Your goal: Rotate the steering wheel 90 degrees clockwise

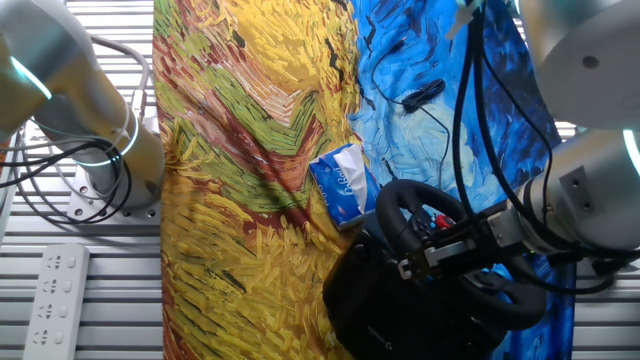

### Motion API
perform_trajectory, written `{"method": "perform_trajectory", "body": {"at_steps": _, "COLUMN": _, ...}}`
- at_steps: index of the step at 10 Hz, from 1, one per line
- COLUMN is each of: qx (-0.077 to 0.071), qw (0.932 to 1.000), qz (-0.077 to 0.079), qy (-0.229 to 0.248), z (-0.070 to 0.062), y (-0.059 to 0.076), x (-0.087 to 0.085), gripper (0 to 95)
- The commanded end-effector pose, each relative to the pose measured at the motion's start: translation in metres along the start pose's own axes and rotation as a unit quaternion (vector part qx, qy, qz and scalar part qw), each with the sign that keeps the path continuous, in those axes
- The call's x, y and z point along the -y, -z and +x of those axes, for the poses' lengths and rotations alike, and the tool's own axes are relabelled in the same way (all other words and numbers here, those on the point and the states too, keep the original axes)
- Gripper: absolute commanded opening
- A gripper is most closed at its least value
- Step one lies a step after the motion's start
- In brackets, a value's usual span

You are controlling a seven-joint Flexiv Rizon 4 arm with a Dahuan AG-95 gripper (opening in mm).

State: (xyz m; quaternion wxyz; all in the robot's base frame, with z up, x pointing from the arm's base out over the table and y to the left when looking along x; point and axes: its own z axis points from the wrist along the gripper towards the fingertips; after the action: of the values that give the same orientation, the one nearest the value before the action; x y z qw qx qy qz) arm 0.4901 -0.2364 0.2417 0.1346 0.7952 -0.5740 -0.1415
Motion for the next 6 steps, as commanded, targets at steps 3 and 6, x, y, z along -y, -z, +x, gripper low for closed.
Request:
{"method": "perform_trajectory", "body": {"at_steps": 3, "qx": 0.000, "qw": 1.0000, "qz": 0.001, "qy": -0.008, "z": 0.0004, "y": 0.0003, "x": 0.0010, "gripper": 0.0}}
{"method": "perform_trajectory", "body": {"at_steps": 6, "qx": 0.001, "qw": 0.9995, "qz": 0.000, "qy": -0.032, "z": 0.0002, "y": 0.0002, "x": 0.0012, "gripper": 0.0}}
